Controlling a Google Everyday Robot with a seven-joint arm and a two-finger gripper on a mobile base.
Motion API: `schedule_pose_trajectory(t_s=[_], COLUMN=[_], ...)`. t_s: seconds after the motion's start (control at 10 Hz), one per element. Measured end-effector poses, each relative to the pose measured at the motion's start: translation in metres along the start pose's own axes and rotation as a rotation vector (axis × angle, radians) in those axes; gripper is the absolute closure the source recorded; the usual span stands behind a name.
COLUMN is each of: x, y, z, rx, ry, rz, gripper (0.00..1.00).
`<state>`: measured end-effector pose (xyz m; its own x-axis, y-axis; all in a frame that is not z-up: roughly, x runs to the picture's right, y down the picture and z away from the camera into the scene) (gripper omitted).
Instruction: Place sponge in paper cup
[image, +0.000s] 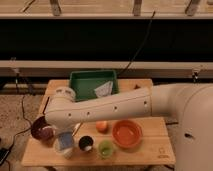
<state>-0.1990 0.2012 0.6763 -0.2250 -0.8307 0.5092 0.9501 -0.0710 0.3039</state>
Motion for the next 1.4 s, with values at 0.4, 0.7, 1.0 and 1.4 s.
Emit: schedule_pose_trajectory(t_s=[0.4,0.7,1.0,1.4], x=[0.001,0.002,0.000,-0.003], y=[-0.013,-0.015,-0.018,-0.011], z=[0.007,0.011,0.016,0.017], rx=[-0.003,-0.003,0.002,0.010], ry=[-0.014,-0.019,-0.029,-0.032], rz=[-0.021,-0.019,-0.017,-0.002], gripper=[0.62,0.30,0.20,0.20])
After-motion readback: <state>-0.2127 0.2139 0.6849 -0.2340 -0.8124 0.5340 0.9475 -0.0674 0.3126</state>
